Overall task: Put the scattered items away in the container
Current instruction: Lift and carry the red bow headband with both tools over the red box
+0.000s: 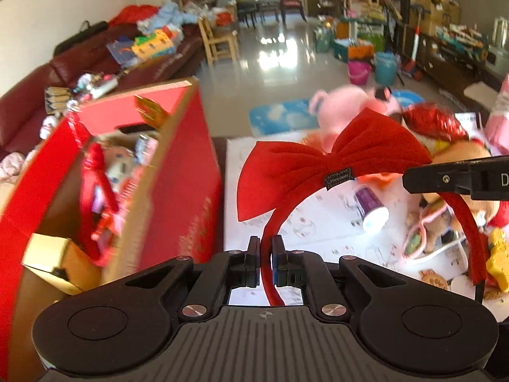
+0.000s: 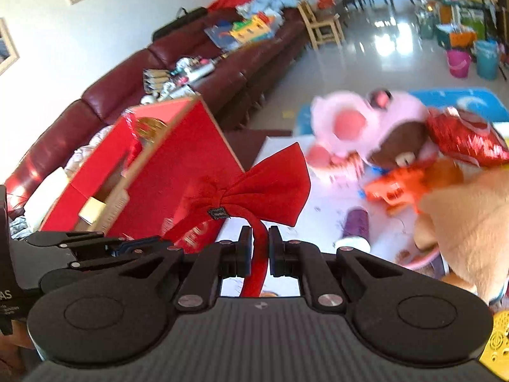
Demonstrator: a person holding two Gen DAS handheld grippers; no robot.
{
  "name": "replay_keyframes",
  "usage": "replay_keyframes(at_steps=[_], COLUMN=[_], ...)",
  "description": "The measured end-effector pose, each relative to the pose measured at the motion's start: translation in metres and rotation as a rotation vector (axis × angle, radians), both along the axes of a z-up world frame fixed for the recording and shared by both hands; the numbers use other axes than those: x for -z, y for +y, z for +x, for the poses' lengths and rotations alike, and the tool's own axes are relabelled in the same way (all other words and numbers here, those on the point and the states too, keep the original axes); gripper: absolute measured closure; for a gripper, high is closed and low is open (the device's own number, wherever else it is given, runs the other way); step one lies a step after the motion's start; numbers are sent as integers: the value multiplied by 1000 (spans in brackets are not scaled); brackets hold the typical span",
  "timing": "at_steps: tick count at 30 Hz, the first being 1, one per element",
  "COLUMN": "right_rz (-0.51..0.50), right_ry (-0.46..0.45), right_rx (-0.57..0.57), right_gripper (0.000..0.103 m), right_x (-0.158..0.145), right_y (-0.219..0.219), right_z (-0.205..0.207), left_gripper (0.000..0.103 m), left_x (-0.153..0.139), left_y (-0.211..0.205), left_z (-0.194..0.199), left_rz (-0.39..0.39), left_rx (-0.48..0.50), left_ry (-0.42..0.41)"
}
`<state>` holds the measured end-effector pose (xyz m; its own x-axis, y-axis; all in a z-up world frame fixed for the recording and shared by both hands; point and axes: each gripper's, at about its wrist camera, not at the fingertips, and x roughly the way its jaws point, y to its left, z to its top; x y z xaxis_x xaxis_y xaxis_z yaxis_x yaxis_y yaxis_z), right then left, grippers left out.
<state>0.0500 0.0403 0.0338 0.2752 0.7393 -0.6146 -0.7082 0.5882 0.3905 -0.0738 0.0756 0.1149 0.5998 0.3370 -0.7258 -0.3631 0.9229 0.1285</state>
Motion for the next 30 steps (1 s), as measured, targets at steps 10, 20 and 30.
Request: replay_keyframes(at_steps=[10, 20, 30], right_rz=[124, 140, 93], right_ry=[-147, -181, -168], right_rx=[-209, -499, -560], right_gripper=[90, 90, 14], right_x=[-72, -85, -66], right_y=[81, 189, 215], right_z=[-55, -131, -151], left_gripper=[101, 100, 4], left_x=[-74, -80, -59], left_y=[60, 118, 135], left_z=[-93, -206, -227], left_rz=[106, 74, 23], left_rx=[-208, -498, -567], left_ry=[-137, -100, -58])
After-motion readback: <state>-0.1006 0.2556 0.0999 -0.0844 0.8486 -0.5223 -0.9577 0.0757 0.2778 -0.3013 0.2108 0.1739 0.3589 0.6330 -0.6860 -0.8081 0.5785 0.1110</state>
